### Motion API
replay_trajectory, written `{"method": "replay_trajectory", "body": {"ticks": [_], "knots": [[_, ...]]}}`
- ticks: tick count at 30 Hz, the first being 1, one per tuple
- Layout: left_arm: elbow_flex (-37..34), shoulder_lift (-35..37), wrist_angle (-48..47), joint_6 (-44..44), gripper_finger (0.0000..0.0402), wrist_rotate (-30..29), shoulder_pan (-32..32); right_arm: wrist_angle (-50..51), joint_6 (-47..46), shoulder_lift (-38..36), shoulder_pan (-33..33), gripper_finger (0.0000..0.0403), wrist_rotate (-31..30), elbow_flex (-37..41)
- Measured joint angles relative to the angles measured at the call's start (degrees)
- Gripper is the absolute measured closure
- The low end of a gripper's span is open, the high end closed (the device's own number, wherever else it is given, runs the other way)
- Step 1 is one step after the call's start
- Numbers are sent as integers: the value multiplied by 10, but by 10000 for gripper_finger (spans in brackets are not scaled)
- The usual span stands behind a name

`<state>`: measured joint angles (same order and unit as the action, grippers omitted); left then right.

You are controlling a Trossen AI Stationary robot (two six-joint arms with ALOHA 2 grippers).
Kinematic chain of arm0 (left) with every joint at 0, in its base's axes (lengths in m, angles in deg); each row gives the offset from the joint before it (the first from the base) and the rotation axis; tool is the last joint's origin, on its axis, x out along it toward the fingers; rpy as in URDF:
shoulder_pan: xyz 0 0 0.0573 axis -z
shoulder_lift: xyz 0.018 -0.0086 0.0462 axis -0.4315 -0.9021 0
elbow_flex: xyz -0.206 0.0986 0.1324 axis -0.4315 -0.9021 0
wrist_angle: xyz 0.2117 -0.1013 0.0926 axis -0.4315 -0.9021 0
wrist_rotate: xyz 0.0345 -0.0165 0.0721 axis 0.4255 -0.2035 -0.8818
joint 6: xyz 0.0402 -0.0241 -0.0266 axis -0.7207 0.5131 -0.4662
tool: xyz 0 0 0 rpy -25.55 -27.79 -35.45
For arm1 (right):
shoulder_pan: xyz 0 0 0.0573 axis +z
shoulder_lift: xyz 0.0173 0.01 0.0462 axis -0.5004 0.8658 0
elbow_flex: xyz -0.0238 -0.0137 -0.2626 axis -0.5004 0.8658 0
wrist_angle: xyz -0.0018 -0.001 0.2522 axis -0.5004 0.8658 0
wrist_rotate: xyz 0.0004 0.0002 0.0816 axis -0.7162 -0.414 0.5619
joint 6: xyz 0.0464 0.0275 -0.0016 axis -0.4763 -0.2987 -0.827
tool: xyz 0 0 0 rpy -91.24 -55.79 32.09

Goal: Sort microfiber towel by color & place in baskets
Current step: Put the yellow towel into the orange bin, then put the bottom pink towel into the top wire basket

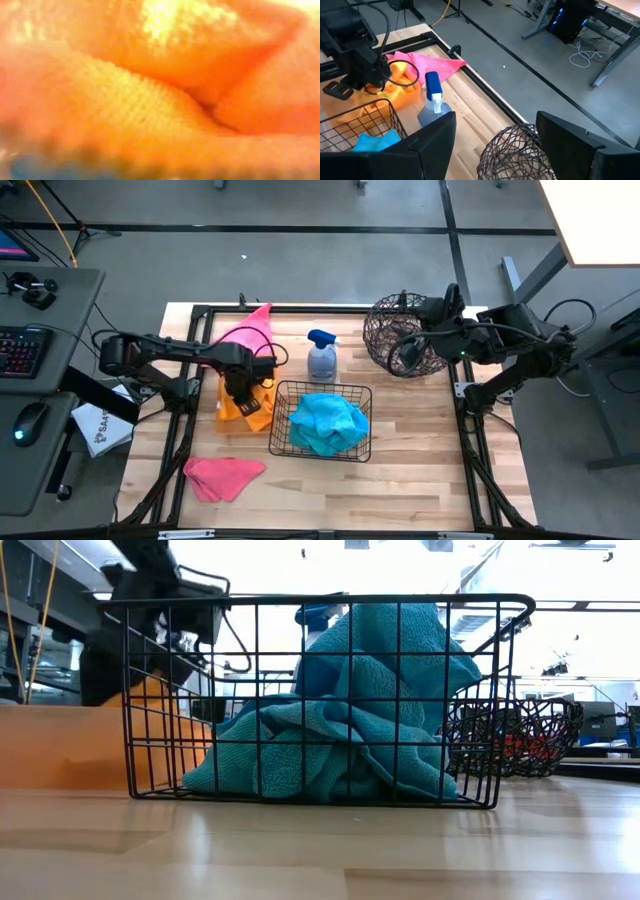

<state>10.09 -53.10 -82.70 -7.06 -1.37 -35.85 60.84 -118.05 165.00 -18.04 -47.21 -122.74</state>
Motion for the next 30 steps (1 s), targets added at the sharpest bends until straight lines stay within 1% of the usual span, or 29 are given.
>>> {"method": "replay_trajectory", "body": {"ticks": [3, 6, 10, 12, 17, 19, 21, 23, 25, 27, 30], "knots": [[39, 0, -45, -22, 299, 10, 0, -1, 0, 0, 0, 130, 6, 0], [88, 0, -120, -57, 265, 10, 0, -1, -1, 0, 0, 130, 10, 0], [153, 8, -201, -89, 226, -12, 0, -1, -2, 0, 0, 130, 15, 0], [175, 18, -223, -98, 210, -28, 0, -1, -2, 0, 0, 130, 15, 0], [209, 54, -256, -100, 181, -31, 0, -1, -2, 0, 0, 130, 15, 0], [214, 73, -262, -90, 175, -29, 1, -1, -2, 0, 0, 130, 15, 0], [219, 95, -260, -62, 172, -24, 5, -1, -1, 0, 0, 130, 15, 0], [220, 123, -241, -27, 172, -4, 15, -1, -1, 0, 0, 130, 15, 0], [220, 148, -202, 20, 172, 20, 35, -1, -1, 0, 0, 130, 15, 0], [220, 166, -158, 66, 172, 42, 77, -1, -1, 0, 0, 130, 16, 0], [221, 169, -116, 119, 172, 51, 181, -1, 0, 0, 0, 130, 18, 0]]}}
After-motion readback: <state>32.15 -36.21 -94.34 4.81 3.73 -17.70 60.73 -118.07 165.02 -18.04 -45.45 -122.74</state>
